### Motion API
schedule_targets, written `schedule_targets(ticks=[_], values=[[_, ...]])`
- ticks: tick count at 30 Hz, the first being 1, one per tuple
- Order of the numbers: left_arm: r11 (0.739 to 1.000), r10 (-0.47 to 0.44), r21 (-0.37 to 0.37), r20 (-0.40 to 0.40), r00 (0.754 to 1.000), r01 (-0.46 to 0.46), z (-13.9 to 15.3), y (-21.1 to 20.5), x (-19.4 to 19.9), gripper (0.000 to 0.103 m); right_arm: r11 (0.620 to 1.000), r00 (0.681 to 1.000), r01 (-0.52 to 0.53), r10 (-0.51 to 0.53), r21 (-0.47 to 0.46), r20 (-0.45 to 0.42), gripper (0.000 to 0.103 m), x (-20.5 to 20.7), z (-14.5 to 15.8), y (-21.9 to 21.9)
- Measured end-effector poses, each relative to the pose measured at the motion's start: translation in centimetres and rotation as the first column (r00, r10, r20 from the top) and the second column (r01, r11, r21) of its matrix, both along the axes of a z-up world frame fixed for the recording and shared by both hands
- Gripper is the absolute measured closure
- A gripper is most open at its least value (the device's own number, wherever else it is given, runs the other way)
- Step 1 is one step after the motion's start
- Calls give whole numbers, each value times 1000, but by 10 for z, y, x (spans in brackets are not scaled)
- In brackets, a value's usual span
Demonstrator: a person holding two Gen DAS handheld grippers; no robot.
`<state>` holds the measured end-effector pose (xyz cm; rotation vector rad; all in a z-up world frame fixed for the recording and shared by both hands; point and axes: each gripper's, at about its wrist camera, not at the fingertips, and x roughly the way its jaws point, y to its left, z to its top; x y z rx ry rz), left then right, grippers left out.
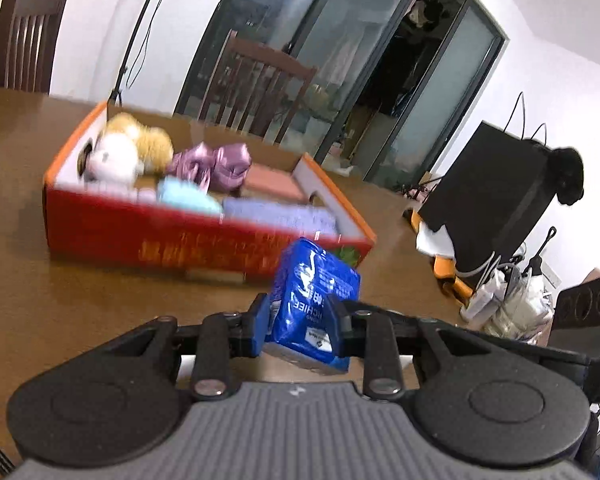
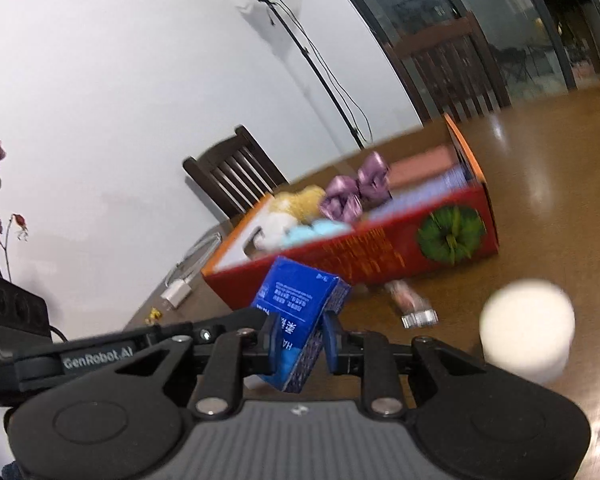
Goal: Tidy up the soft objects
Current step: 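Carry the tissue pack into the box, open the left tool, pull back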
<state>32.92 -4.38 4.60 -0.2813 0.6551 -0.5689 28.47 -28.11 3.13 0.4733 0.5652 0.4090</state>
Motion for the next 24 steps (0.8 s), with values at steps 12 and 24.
schedule_targets(ticks=[12, 24], values=[[989, 89, 112, 61, 994, -96, 50, 21, 149, 74, 999, 998, -55, 55, 3, 21, 83, 180, 60, 36], [963, 81, 262, -74, 994, -59, -16, 23, 218, 67, 991, 956, -115, 92, -67, -279, 85, 288, -13, 70]])
